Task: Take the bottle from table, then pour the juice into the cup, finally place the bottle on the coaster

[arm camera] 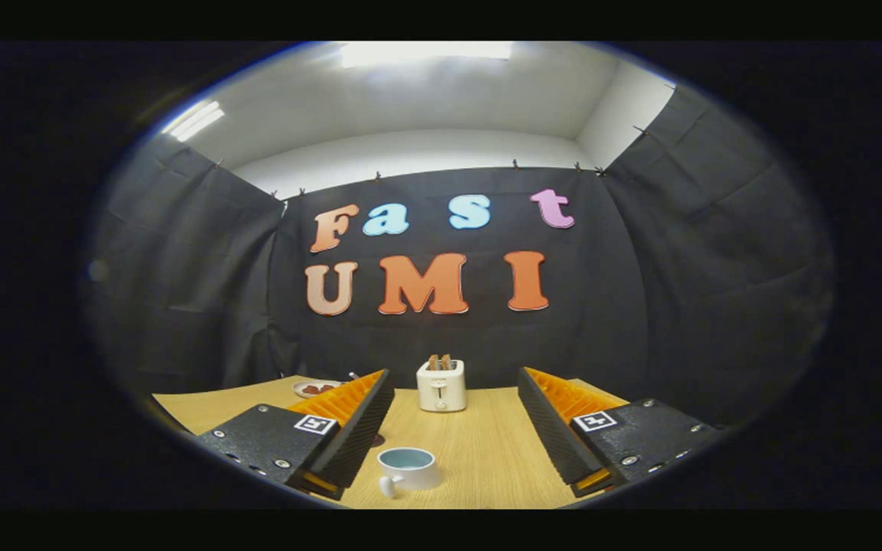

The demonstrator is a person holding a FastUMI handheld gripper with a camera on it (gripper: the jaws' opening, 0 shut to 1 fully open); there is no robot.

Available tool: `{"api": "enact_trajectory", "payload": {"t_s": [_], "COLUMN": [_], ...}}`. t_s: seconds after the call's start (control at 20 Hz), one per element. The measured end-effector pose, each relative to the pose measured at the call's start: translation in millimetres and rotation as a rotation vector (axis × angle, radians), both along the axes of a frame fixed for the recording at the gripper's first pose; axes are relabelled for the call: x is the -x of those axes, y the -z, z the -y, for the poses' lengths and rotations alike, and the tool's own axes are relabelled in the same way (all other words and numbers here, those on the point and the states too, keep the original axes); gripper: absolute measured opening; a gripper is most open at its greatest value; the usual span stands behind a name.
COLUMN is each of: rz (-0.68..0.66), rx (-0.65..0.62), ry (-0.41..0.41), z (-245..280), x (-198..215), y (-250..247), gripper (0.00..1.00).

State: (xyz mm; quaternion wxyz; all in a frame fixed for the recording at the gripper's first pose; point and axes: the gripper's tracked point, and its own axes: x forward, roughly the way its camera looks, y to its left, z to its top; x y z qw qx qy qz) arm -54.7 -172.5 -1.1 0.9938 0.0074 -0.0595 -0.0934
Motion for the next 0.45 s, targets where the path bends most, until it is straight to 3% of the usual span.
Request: {"api": "enact_trajectory", "payload": {"t_s": [0.45], "rz": [0.021], "rx": [-0.044], "ry": [-0.042], "z": [-10.5], "x": [-1.8], "y": [-1.7], "gripper": [0.96]}}
